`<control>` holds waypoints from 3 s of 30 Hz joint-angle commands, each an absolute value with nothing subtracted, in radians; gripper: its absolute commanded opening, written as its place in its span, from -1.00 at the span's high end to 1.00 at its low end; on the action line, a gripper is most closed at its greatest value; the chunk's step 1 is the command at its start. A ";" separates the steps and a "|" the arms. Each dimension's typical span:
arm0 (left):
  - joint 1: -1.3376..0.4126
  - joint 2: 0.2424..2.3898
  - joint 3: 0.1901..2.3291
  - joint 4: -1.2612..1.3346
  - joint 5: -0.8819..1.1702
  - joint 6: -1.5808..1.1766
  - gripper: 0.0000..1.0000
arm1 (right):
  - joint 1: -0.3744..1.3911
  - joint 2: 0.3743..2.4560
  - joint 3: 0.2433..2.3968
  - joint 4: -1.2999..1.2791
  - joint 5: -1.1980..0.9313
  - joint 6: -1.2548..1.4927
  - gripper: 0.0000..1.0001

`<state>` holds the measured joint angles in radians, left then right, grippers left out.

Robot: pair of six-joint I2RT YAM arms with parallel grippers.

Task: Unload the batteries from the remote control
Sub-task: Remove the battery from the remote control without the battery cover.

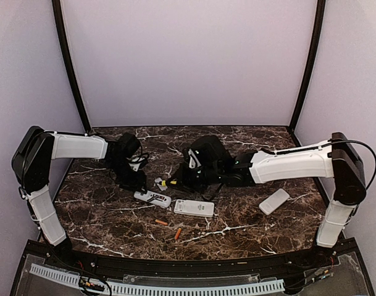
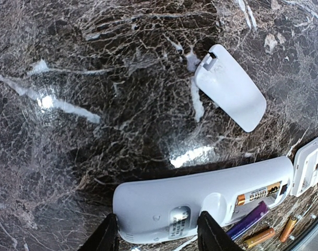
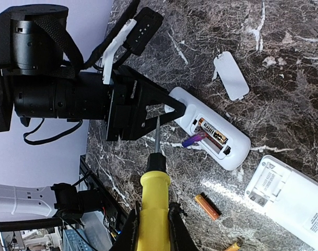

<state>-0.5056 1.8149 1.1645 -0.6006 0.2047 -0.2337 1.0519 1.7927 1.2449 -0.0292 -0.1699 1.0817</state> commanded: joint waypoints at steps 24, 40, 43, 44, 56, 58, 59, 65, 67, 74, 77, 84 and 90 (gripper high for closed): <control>-0.532 1.824 1.149 -0.629 0.222 -0.209 0.01 | 1.065 1.782 1.263 -0.235 -0.083 1.046 1.00; -0.532 1.824 1.149 -0.628 0.230 -0.208 0.01 | 1.065 1.841 1.302 -0.222 -0.122 1.036 1.00; -0.532 1.824 1.148 -0.629 0.230 -0.207 0.01 | 1.066 1.845 1.304 -0.225 -0.121 1.040 1.00; -0.532 1.824 1.149 -0.629 0.231 -0.208 0.01 | 1.065 1.846 1.304 -0.226 -0.121 1.040 1.00; -0.532 1.827 1.149 -0.629 0.231 -0.207 0.01 | 1.065 1.866 1.309 -0.225 -0.126 1.043 1.00; -0.532 1.827 1.149 -0.628 0.232 -0.208 0.01 | 1.065 1.868 1.308 -0.226 -0.127 1.044 1.00; -0.532 1.828 1.149 -0.629 0.232 -0.208 0.01 | 1.066 1.868 1.308 -0.227 -0.127 1.046 1.00; -0.532 1.829 1.149 -0.629 0.232 -0.207 0.01 | 1.066 1.876 1.310 -0.220 -0.129 1.045 1.00; -0.532 1.829 1.149 -0.629 0.232 -0.207 0.01 | 1.065 1.881 1.314 -0.218 -0.134 1.043 1.00; -0.532 1.829 1.149 -0.628 0.234 -0.206 0.01 | 1.066 1.882 1.307 -0.161 -0.148 1.033 1.00; -0.532 1.830 1.149 -0.629 0.235 -0.206 0.01 | 1.065 1.874 1.293 -0.109 -0.160 1.028 1.00; -0.532 1.830 1.150 -0.631 0.233 -0.206 0.01 | 1.065 1.849 1.274 -0.071 -0.158 1.021 1.00; -0.533 1.823 1.146 -0.621 0.256 -0.199 0.01 | 1.065 1.798 1.273 -0.213 -0.050 0.974 1.00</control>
